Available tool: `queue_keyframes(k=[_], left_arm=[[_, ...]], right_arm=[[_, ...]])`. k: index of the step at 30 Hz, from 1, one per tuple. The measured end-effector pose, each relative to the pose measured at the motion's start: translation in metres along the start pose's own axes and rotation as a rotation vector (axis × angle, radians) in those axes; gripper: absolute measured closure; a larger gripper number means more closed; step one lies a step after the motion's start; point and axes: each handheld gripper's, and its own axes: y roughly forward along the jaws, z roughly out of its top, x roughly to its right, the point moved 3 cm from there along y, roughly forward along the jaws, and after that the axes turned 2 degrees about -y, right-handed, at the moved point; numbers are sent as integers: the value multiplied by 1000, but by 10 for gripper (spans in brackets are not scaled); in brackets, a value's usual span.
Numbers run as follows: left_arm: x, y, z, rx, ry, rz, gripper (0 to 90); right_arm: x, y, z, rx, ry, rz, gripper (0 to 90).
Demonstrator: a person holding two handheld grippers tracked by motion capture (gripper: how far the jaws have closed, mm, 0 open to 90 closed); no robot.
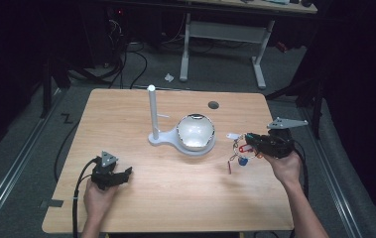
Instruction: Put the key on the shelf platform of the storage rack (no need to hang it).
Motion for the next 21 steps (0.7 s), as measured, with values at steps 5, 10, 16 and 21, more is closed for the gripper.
queue_keyframes(k=[5,10,16,21], left_arm=[[0,0,0,0,0,0,303],[0,0,0,0,-2,1,303],[0,0,0,0,-4,1,304],[0,0,0,-1,-4,1,304]], right_arm=[[-5,-3,10,20,-6,26,777],[-10,-4,19,31,-19,52,777],[-16,-2,34,43,-27,84,777],[-21,2,45,43,-32,107,777]])
